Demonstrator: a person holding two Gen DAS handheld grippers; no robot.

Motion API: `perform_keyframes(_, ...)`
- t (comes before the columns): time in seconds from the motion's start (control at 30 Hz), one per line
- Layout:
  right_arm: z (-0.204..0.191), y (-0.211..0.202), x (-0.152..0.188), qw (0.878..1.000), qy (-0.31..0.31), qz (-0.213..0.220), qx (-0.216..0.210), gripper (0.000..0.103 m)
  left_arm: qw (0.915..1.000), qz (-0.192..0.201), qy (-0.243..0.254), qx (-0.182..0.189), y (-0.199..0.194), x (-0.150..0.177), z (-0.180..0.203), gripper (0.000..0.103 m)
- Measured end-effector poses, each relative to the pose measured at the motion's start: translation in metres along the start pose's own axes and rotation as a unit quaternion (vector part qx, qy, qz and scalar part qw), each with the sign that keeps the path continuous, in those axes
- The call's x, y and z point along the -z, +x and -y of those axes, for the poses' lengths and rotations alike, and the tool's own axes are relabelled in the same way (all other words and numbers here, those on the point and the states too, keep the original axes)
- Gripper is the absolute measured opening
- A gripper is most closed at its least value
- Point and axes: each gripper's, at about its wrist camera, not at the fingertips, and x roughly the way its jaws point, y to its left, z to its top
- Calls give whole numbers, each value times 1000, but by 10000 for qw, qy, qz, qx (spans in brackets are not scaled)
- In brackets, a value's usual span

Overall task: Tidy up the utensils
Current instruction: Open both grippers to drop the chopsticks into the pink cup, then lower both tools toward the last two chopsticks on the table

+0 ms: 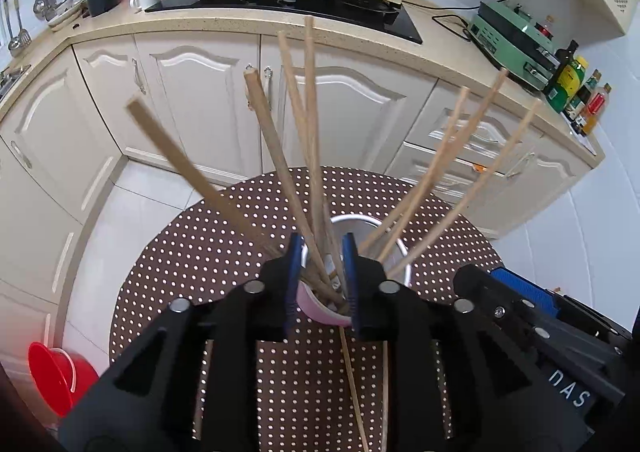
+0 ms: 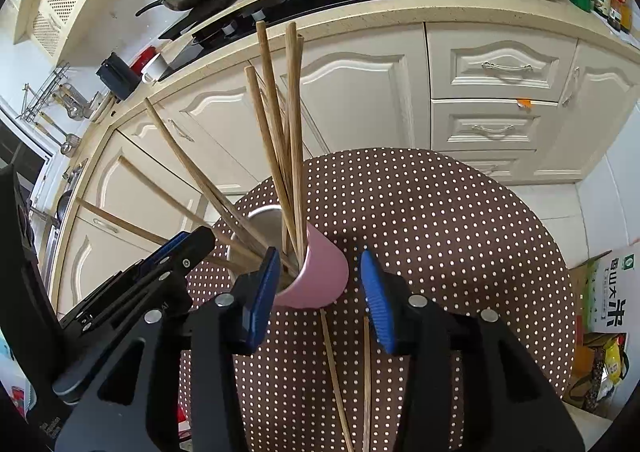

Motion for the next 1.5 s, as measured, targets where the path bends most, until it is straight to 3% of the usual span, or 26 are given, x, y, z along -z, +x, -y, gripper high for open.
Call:
perform_keyframes(0.2,10,-13,6,9999,57,108,103,54,9999,113,-69,28,-15,9,-1,49)
perform_keyframes(0.87,9,-47,41,9994,107,269,194,64,9995,317,80,10,-54,32,-9,51)
perform_keyframes(1.5,23,-67,89,9995,130,104,279,74,9998,173,74,-121,-79,78,-15,61)
